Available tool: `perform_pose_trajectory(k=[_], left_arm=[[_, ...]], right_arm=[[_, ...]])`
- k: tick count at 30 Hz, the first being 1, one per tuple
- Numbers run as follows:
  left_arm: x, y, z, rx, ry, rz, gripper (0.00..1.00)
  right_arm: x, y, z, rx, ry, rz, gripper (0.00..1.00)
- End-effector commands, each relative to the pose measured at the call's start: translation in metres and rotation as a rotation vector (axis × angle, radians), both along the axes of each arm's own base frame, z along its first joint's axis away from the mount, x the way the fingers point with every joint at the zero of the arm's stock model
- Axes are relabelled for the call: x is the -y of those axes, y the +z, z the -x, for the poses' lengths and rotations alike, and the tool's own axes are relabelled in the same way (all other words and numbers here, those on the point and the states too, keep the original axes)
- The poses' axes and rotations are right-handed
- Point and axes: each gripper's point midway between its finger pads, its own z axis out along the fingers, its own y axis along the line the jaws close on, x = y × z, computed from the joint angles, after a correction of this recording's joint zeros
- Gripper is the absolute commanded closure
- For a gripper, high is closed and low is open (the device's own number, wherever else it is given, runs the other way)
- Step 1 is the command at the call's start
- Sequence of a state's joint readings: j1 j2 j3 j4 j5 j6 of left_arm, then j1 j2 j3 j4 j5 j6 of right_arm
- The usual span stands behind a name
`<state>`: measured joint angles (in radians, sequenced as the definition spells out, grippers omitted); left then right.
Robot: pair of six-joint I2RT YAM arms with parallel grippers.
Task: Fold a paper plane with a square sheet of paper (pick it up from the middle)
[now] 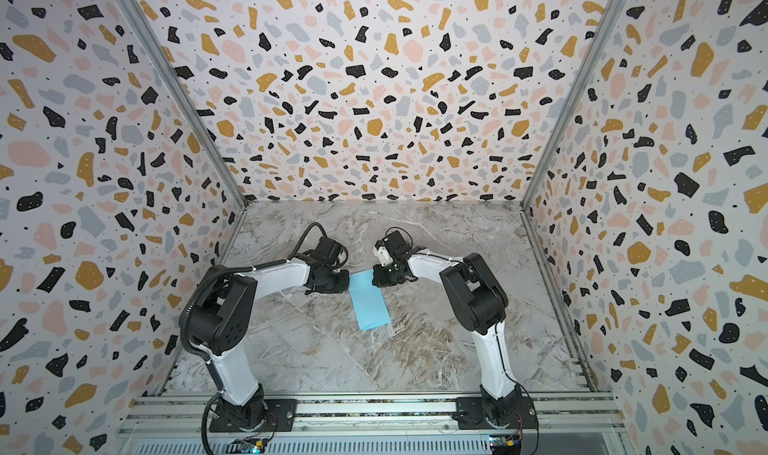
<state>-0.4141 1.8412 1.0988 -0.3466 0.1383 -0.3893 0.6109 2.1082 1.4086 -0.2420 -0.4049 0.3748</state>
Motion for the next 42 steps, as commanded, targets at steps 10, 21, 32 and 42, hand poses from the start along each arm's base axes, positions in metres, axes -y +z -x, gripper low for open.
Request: perform_pose_trajectory(k=[10, 21, 32, 42], left_arm=[[0.043, 0.04, -0.011, 0.039, -0.043, 0.267, 0.87], [0.018, 0.0, -0.011, -0.012, -0.009, 0.111, 0.88], [-0.01, 0.016, -0.021, 0.043, 0.052, 0.063, 0.9], [0.028, 0.033, -0.024, 0.05, -0.019, 0.226, 0.89]], right_arm=[[0.039, -0.055, 0.035, -0.123, -0.012, 0.198, 0.84], [0.039, -0.054, 0.036, -0.12, -0.008, 0.189, 0.84], [0.043, -0.057, 0.038, -0.118, -0.006, 0.202, 0.84], [0.045, -0.06, 0.04, -0.124, -0.004, 0.21, 0.85]])
